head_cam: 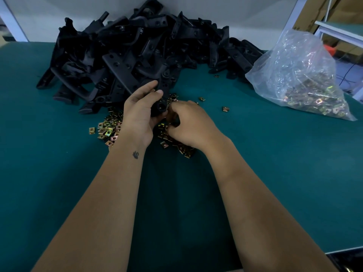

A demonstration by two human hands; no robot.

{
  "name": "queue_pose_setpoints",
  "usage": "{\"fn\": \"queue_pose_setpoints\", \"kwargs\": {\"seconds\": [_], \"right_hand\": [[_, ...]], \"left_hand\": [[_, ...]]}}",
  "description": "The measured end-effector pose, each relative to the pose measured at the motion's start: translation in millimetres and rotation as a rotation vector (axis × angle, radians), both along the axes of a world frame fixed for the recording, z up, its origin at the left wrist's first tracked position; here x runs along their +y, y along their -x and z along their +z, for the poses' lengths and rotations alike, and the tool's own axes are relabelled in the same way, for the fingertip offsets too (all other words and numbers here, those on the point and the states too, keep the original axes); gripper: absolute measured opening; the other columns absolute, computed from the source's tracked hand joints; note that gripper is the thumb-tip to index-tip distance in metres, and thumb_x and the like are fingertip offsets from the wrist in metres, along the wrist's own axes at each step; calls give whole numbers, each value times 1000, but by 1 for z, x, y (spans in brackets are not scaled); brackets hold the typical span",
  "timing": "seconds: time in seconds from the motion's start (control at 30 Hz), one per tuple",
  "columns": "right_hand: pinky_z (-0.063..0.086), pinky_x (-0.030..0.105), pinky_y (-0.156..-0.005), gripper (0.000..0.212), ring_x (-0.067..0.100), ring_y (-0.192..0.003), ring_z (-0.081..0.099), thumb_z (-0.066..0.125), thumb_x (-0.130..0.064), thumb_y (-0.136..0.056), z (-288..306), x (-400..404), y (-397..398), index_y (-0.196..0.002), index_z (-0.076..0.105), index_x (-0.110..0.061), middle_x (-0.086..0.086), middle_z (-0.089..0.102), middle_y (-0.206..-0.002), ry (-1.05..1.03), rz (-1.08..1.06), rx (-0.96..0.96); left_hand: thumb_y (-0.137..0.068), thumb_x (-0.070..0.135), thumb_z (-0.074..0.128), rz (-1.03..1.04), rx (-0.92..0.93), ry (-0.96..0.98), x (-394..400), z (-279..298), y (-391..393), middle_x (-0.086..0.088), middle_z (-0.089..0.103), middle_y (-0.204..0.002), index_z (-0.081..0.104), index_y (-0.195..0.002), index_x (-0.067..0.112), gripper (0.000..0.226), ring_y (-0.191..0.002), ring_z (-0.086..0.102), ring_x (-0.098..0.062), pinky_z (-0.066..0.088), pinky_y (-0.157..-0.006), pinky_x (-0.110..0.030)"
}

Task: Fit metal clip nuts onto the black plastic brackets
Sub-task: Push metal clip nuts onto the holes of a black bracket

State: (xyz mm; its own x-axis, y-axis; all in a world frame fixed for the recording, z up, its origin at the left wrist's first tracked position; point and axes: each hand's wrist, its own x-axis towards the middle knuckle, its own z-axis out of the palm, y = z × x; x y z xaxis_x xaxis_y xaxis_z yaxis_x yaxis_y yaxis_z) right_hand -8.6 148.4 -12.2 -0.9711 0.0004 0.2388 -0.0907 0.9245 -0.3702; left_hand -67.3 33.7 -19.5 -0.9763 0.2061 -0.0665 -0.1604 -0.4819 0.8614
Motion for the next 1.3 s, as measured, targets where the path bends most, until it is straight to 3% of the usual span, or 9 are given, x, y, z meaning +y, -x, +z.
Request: {"fn": "queue_pose_setpoints", "kwargs": {"seconds": [0.13,0.27,0.4,0.6,0.7,0.83,1.0,1.17,1.3], "right_hand": [[51,36,-70,9,18,-79,61,64,-8,-81,-5,2,1,-88,64,-13,0,65,-80,282,-44,11],[43,8,-68,20,-6,-72,59,64,-5,-88,-4,7,4,-98,66,-22,-15,63,-78,606,-153,164],[56,22,-78,29,8,-79,69,56,3,-93,1,12,2,-96,69,-23,-3,69,-87,957,-150,228],[57,25,-77,19,18,-84,73,55,7,-94,6,13,-1,-95,69,-7,8,69,-91,1440,-68,226],[58,25,-74,13,17,-80,72,59,4,-92,9,15,-2,-94,67,-7,5,72,-85,1505,-112,203],[57,25,-74,16,15,-76,68,55,5,-94,10,15,-2,-98,66,-7,5,69,-83,1585,-110,211],[54,25,-76,24,12,-78,65,48,3,-98,10,15,-2,-102,68,-10,3,65,-88,1531,-92,200],[51,25,-74,26,16,-89,60,48,1,-99,8,13,-2,-93,64,-18,0,57,-90,1445,-132,268],[52,26,-75,24,13,-77,62,49,2,-98,9,15,-2,-95,66,-15,4,62,-84,1432,-141,278]], "left_hand": [[-90,5,66,6,-9,-22,1,1,-1,-2,68,-102,70,-111,16,24,-95,64,-16,55,-64,-26],[-89,2,66,19,-29,-75,0,1,0,0,67,-94,69,-116,12,29,-92,63,-16,55,-63,-25],[-90,-3,60,0,1,-90,0,1,-1,5,72,-82,69,-113,12,29,-84,65,-13,55,-67,-24],[-92,-4,55,-89,57,-112,1,1,-3,5,76,-84,69,-110,14,30,-80,71,-8,55,-69,-24],[-92,-5,52,-125,59,-136,2,2,-4,3,76,-90,69,-113,17,34,-82,71,-8,56,-76,-26],[-95,-3,51,-181,62,-168,2,2,-5,-7,68,-117,66,-120,21,38,-106,67,-21,57,-83,-35],[-95,9,58,-262,57,-144,1,0,-5,4,70,-93,65,-114,35,33,-83,68,-15,57,-70,-35],[-92,2,57,-310,101,-76,1,-1,-6,0,69,-103,66,-113,31,37,-88,66,-15,56,-73,-32],[-92,-1,54,-299,103,-50,2,0,-7,0,67,-105,64,-114,29,39,-89,65,-14,56,-73,-30]]}}
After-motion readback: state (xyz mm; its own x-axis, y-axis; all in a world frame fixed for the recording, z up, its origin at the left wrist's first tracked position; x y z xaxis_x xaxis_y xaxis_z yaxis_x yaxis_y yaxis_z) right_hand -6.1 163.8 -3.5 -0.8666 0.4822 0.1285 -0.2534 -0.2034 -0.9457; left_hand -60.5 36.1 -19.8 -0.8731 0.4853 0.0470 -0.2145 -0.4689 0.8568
